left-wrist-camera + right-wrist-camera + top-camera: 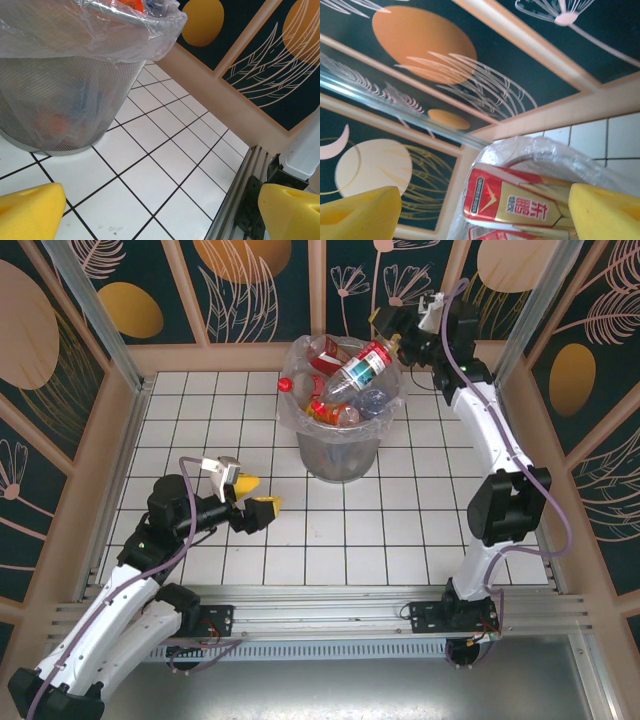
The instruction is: Put the plastic bottles in the bin
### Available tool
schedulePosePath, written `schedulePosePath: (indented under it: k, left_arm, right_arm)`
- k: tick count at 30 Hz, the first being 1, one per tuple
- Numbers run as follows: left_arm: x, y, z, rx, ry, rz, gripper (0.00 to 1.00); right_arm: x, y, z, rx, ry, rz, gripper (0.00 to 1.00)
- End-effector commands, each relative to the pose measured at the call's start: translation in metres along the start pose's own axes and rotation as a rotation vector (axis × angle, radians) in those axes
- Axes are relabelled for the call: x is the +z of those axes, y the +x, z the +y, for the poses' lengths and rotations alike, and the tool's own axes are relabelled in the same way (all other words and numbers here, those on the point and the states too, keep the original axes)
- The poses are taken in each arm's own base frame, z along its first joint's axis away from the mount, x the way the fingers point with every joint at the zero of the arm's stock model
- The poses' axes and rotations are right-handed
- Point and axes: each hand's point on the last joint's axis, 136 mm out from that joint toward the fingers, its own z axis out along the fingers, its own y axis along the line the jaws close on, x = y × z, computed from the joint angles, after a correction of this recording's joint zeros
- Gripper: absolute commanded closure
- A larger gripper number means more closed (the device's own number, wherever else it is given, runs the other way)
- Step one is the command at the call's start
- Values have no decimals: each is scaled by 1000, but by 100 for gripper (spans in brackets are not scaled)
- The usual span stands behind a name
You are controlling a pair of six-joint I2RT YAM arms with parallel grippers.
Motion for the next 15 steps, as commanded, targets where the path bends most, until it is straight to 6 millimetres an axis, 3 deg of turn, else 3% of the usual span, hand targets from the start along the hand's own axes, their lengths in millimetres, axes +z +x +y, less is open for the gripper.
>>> schedulePosePath:
  k: [1, 9, 15]
  left_arm:
    - [0, 0, 0, 19, 3, -3, 2]
    - [0, 0, 0, 20, 1, -4, 1]
    - [-1, 0, 1, 18, -5, -4, 1]
  right_arm:
    - [4, -7, -9, -65, 107, -27, 12]
    - [32, 15, -25, -135, 260, -45, 12]
    - [33, 6, -31, -224, 376, -91, 12]
